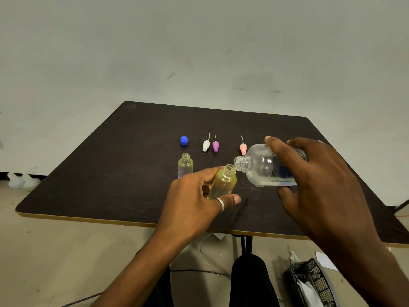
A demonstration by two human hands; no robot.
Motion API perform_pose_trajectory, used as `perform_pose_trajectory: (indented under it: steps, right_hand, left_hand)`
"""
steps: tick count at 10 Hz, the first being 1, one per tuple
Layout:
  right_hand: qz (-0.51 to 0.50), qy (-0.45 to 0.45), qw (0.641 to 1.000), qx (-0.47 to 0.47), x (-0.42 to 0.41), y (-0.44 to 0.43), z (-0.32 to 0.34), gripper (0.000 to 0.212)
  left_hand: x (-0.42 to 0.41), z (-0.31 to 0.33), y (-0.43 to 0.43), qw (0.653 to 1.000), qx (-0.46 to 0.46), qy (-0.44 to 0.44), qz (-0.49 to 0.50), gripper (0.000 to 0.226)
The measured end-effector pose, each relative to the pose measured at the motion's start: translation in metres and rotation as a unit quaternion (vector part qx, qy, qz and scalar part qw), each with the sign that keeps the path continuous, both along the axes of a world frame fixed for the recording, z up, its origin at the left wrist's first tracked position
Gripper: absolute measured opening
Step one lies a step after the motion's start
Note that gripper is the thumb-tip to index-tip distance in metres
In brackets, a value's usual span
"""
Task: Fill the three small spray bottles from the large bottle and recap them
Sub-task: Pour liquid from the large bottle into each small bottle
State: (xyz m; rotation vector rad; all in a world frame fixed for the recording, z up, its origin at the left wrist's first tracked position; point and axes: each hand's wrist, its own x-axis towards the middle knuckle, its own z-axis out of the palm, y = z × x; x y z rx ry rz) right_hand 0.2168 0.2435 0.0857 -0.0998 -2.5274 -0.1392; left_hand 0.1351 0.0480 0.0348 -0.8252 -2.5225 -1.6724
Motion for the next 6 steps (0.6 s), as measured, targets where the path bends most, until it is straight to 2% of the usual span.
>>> perform_pose_trajectory:
  steps: [6]
  right_hand:
    - [-0.001,-0.007,1.000,-0.004,0.0010,-0.0025,0.0027,0.091]
  left_hand:
    - [-0.0001,-0.0010,0.0001,1.000,0.002,-0.006,0.002,0.047]
